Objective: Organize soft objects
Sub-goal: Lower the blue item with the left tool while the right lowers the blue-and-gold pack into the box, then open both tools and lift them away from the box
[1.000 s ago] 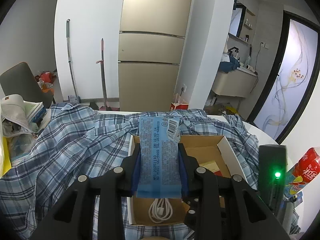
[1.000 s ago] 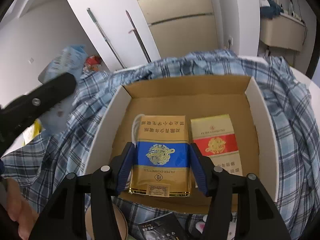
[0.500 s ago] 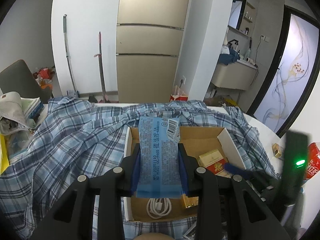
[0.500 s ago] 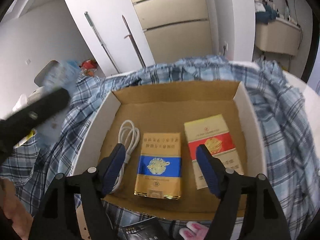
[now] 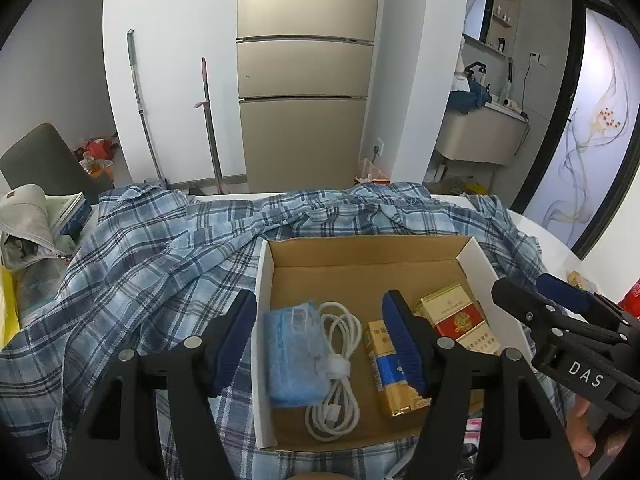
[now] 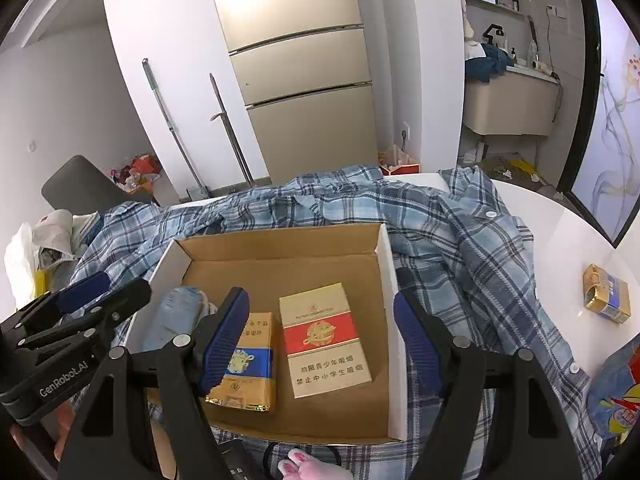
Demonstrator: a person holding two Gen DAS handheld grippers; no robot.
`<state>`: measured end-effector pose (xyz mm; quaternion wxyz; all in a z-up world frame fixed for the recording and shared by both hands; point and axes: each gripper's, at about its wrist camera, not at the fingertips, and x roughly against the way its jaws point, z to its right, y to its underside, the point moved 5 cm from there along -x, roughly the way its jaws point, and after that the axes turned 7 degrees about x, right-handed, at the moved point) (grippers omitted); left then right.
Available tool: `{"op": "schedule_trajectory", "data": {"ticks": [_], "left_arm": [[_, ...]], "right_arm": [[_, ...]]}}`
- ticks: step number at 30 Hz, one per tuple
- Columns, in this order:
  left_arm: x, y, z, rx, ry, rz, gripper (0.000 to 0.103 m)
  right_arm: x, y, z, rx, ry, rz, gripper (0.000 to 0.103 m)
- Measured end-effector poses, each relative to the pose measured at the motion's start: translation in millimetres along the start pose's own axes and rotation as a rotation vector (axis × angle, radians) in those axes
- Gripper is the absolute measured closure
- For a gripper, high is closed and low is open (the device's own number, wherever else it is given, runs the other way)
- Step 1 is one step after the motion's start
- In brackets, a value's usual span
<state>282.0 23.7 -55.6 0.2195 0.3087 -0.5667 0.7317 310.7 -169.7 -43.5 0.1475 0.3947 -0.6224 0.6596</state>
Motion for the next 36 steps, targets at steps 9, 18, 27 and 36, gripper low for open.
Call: {"op": "schedule_trajectory", "data": {"ticks": [9, 18, 27, 36], "left_arm": [[27, -11, 4, 0.005, 0.008, 0.056, 0.035], [118, -25, 18, -0.009, 0.063, 0.248, 0.035], [202, -11, 31, -0.097, 0.111, 0.375, 0.034], [240, 19, 26, -0.1, 0.151, 0.449, 0.011]], "right_arm": [[26, -12, 1, 0.026, 0.023, 0.053, 0.029], [89, -22, -8, 0.103, 0.045, 0.149, 0.029], [165, -17, -29, 0.153, 0.032, 0.302, 0.027], [198, 6, -42, 0.201, 0.026, 0.392, 0.014]]}}
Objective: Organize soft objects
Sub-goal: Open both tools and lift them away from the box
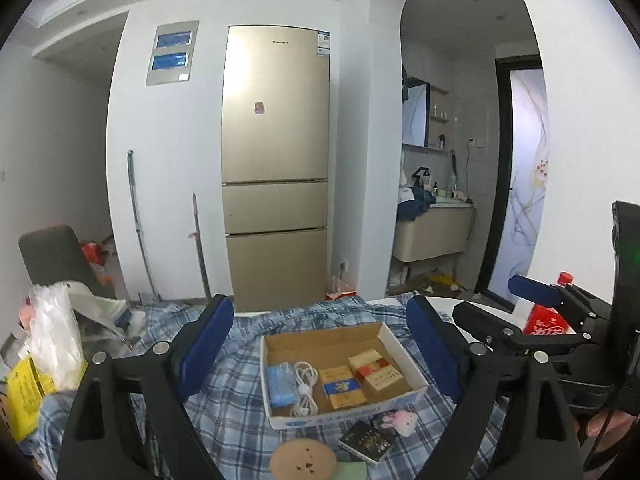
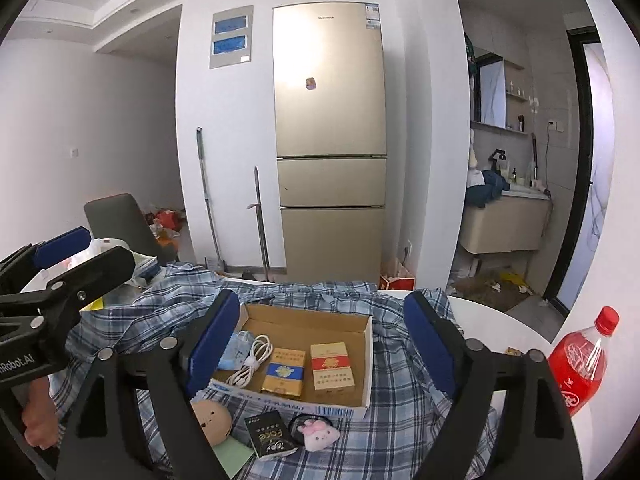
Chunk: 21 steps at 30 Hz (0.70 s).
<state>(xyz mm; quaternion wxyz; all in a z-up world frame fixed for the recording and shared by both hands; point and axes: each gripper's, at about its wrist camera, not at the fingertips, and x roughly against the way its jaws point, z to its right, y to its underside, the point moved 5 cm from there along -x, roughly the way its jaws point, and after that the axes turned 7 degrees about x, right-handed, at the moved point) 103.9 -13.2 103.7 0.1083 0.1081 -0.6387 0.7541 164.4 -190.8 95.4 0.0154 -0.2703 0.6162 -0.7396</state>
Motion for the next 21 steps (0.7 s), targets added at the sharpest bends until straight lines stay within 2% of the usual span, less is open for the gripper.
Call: {"op": "schedule_trajectory", "data": {"ticks": [1, 3, 6, 13, 18, 21], "left_arm": [[2, 2, -4, 0.014, 0.0, 0.003, 0.002], [4, 7, -10, 0.029, -0.009, 0.023, 0.0], [1, 21, -15, 0.011, -0.012, 0.012, 0.0], [-14, 63, -27, -0.017, -0.006, -0.006, 0.0], [-33, 95, -41, 0.011, -0.021, -0.036, 0.0], [-40, 108, -42, -0.021, -0.04, -0.058, 0.0]], "right_arm": [[1, 2, 0, 0.0, -0.003, 0.004, 0.011], [2, 7, 2, -0.011, 0.007, 0.013, 0.0], [1, 16, 6, -0.021, 0.032, 0.027, 0.0], [-16, 39, 12, -0.022, 0.005, 0.025, 0.0], [-24, 57, 6, -0.005, -0.015, 0.009, 0.0], [-27, 66, 3, 0.014, -0.015, 0.022, 0.0]]}}
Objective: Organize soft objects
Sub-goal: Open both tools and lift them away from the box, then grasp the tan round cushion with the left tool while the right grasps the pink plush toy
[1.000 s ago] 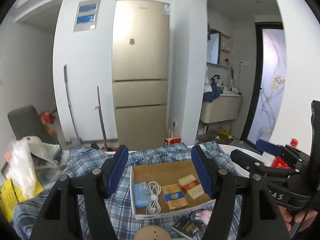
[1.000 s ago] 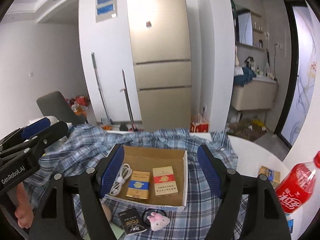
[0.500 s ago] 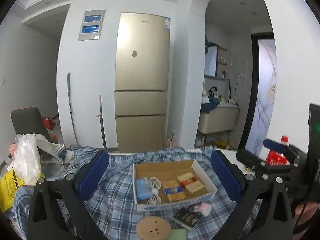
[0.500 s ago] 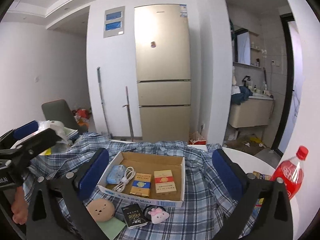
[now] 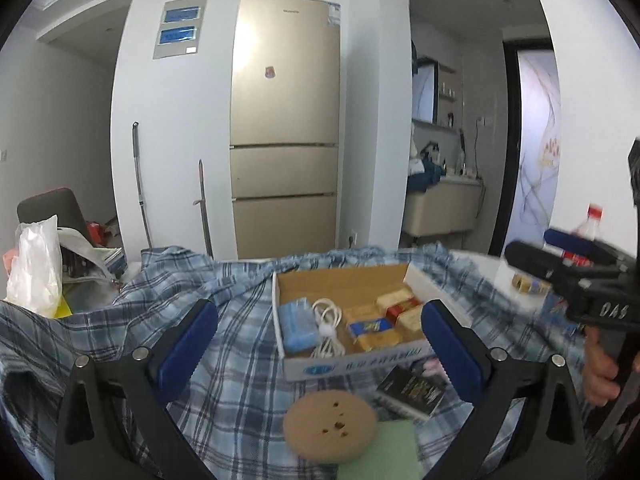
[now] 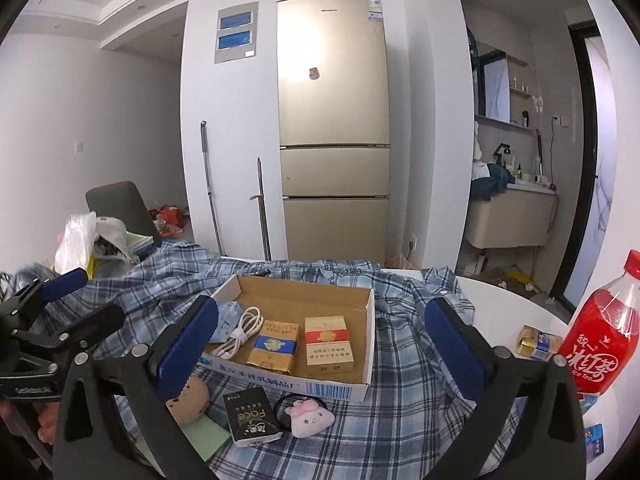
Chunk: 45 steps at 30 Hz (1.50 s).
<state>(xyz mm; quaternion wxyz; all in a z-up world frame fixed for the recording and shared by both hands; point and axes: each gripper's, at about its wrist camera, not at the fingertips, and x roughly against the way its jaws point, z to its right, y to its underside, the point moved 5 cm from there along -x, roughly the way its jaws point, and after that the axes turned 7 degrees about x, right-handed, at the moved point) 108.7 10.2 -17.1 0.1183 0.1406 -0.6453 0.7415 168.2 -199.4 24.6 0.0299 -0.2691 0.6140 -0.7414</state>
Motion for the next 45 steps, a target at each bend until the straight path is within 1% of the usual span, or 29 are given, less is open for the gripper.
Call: {"op": "schedule_trajectory", "data": {"ticks": [2, 4, 6, 8, 11, 19, 21, 22, 23, 24, 25, 27, 29, 31, 32, 33, 34, 35, 36, 38, 43, 45], "left_arm": [[-2, 5, -3, -0.009, -0.005, 0.004, 0.0], [-4, 7, -6, -0.001, 0.001, -0.004, 0.0], [-6, 9, -7, 0.008, 0.003, -0.008, 0.0], [-5, 11, -9, 0.013, 0.001, -0.005, 0.0], [-5, 12, -9, 0.013, 0.008, -0.006, 0.0], [-8, 11, -11, 0.034, 0.015, -0.035, 0.0], [-10, 12, -11, 0.035, 0.021, -0.048, 0.0], [-11, 13, -11, 0.035, 0.024, -0.056, 0.0], [-11, 13, -11, 0.034, 0.028, -0.061, 0.0], [-12, 13, -11, 0.033, 0.035, -0.065, 0.0], [-12, 14, -10, 0.031, 0.04, -0.067, 0.0], [-13, 14, -9, 0.026, 0.038, -0.07, 0.0], [-14, 15, -9, 0.026, 0.038, -0.074, 0.0], [-14, 15, -9, 0.031, 0.037, -0.077, 0.0], [-15, 15, -10, 0.035, 0.034, -0.083, 0.0], [-17, 16, -11, 0.038, 0.027, -0.094, 0.0], [-18, 17, -12, 0.04, 0.021, -0.103, 0.0], [-20, 18, -13, 0.042, 0.017, -0.114, 0.0], [-21, 19, -13, 0.044, 0.013, -0.121, 0.0], [-24, 20, -14, 0.045, 0.004, -0.133, 0.0], [-27, 23, -17, 0.05, -0.004, -0.153, 0.0], [-27, 22, -17, 0.05, -0.015, -0.148, 0.0]], "right_arm": [[-2, 7, 0, -0.015, -0.023, 0.018, 0.0], [-3, 15, 0, -0.031, -0.028, 0.029, 0.0], [-7, 21, -3, 0.001, -0.02, 0.02, 0.0], [-13, 26, -5, 0.036, 0.008, 0.0, 0.0], [-18, 29, -6, 0.037, -0.01, -0.022, 0.0], [-19, 29, -4, 0.015, -0.018, -0.03, 0.0], [-23, 30, -3, 0.007, -0.046, -0.063, 0.0], [-26, 31, -3, -0.003, -0.081, -0.095, 0.0], [-29, 32, -3, -0.014, -0.104, -0.111, 0.003], [-31, 33, -4, -0.021, -0.124, -0.125, 0.009], [-34, 33, -4, -0.019, -0.141, -0.149, 0.011], [-41, 37, -5, -0.009, -0.151, -0.188, 0.019], [-51, 45, -5, -0.01, -0.164, -0.247, 0.024], [-64, 54, -1, -0.045, -0.202, -0.321, 0.029], [-70, 60, 0, -0.059, -0.208, -0.352, 0.034], [-76, 65, 4, -0.079, -0.195, -0.382, 0.04], [-81, 70, 8, -0.092, -0.175, -0.413, 0.043], [-84, 74, 10, -0.1, -0.171, -0.437, 0.049], [-89, 79, 11, -0.111, -0.186, -0.466, 0.054], [-94, 86, 10, -0.12, -0.213, -0.504, 0.055], [-100, 96, 0, -0.086, -0.245, -0.563, 0.055], [-102, 99, -2, -0.075, -0.236, -0.582, 0.055]]}}
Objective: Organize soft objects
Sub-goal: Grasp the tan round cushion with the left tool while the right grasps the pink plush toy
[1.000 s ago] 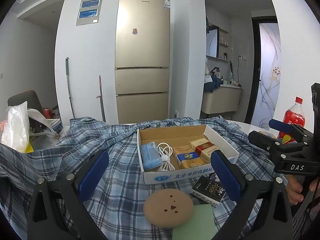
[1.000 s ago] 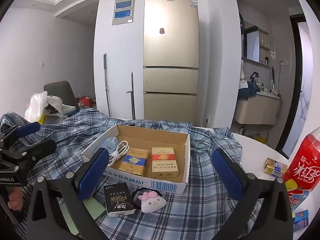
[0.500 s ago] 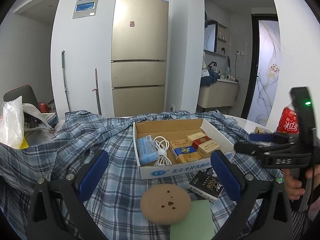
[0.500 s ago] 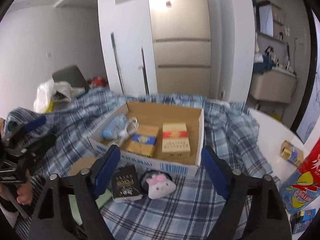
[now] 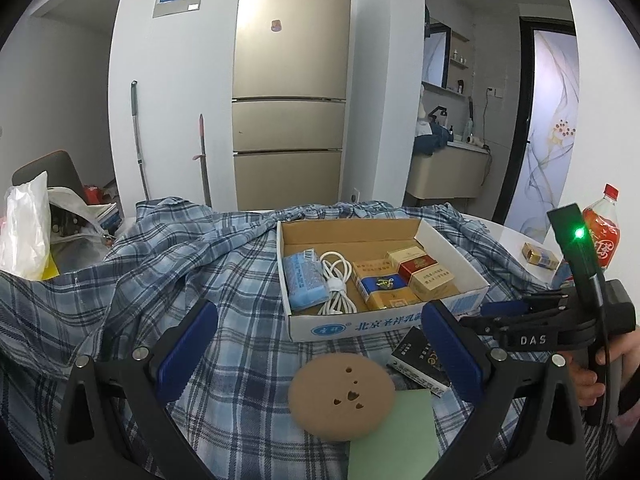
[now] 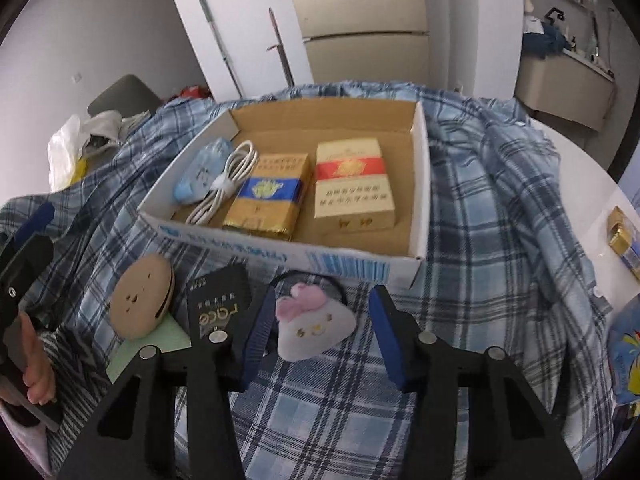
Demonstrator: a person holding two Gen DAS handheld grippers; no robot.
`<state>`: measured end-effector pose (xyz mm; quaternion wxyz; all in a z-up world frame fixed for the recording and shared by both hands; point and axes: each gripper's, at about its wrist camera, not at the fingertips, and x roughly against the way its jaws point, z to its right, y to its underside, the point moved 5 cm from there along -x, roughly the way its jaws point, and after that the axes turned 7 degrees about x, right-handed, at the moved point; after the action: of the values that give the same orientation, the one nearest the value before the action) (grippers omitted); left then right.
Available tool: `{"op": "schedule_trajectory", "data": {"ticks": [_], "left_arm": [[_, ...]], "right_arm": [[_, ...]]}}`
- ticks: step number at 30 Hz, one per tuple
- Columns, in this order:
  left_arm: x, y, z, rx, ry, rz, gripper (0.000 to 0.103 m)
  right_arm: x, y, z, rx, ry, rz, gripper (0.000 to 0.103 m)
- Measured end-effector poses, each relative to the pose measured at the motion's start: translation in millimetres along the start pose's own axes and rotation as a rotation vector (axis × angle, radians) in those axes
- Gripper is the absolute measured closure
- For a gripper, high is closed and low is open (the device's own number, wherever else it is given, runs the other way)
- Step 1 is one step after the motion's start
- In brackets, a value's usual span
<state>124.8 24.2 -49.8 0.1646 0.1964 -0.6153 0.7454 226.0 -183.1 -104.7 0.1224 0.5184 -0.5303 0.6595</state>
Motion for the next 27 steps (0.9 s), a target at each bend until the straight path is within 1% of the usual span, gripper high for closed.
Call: {"op": "schedule_trajectory", "data": {"ticks": [1, 4, 10, 11, 14, 18, 20, 22, 24, 27], "left_arm": [[0, 0, -1, 0.001, -0.008, 0.004, 0.0], [0, 1, -1, -0.001, -0.007, -0.001, 0.0], [-2, 1, 0, -0.004, -0.007, -0.003, 0.0], [-2, 1, 0, -0.005, -0.008, -0.003, 0.0], [-3, 2, 0, -0.007, -0.007, -0.007, 0.0], [-6, 2, -3, 0.006, -0.013, -0.026, 0.0], [-10, 3, -7, 0.018, -0.024, -0.045, 0.0], [-16, 5, -10, 0.033, -0.027, -0.08, 0.0], [-26, 9, -14, 0.05, -0.014, -0.136, 0.0], [-43, 18, -18, 0.084, 0.031, -0.231, 0.0]], "right_arm": [[-2, 2, 0, 0.001, 0.009, -0.009, 0.055], [-6, 3, -4, 0.014, -0.014, -0.032, 0.055], [-15, 8, -12, 0.055, -0.007, -0.083, 0.056], [-16, 8, -12, 0.055, -0.004, -0.085, 0.061], [-13, 7, -11, 0.05, -0.002, -0.07, 0.065], [4, 3, -10, 0.056, 0.038, 0.002, 0.066], [17, 0, -11, 0.061, 0.052, 0.065, 0.066], [29, -2, -12, 0.065, 0.063, 0.125, 0.066], [37, -5, -13, 0.061, 0.059, 0.168, 0.066], [49, -8, -16, 0.06, 0.04, 0.231, 0.066]]}}
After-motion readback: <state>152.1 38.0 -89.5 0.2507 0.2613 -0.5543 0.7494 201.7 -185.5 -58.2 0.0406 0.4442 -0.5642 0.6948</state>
